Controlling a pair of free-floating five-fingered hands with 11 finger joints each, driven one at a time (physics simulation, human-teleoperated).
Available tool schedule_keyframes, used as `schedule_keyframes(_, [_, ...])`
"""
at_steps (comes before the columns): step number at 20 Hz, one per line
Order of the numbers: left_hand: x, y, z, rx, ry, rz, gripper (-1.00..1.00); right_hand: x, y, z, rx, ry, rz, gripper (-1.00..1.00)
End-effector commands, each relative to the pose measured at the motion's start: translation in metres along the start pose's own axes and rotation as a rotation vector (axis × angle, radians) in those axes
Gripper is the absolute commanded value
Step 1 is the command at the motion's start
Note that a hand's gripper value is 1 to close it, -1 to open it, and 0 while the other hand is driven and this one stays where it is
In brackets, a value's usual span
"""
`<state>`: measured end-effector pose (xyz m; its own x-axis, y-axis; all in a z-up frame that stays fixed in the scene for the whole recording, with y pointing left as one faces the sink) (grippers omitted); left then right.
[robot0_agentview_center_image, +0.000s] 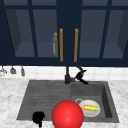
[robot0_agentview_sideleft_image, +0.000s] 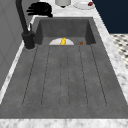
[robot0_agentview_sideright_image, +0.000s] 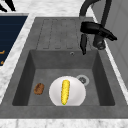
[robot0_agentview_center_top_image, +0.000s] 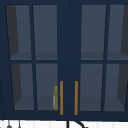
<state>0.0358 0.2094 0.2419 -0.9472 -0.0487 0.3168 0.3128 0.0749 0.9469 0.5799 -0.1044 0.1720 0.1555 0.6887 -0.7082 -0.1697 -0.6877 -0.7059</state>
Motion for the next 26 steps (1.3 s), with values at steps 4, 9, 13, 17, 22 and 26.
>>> schedule_keyframes(4, [0.000,0.000,0.000,0.000,0.000,0.000,0.00,0.008,0.037,0.014,-0.030,-0.026,-0.008,-1.00])
schedule_keyframes(9, [0.000,0.000,0.000,0.000,0.000,0.000,0.00,-0.006,0.058,0.039,-0.044,-0.075,-0.051,-1.00])
schedule_keyframes(13, [0.000,0.000,0.000,0.000,0.000,0.000,0.00,-0.018,0.071,0.057,-0.047,-0.111,-0.052,-1.00])
schedule_keyframes(17, [0.000,0.000,0.000,0.000,0.000,0.000,0.00,-0.035,0.081,0.070,-0.048,-0.134,-0.059,-1.00])
schedule_keyframes(22, [0.000,0.000,0.000,0.000,0.000,0.000,0.00,-0.049,0.096,0.085,-0.042,-0.159,-0.071,-1.00])
schedule_keyframes(26, [0.000,0.000,0.000,0.000,0.000,0.000,0.00,-0.065,0.107,0.101,-0.037,-0.151,-0.108,-1.00])
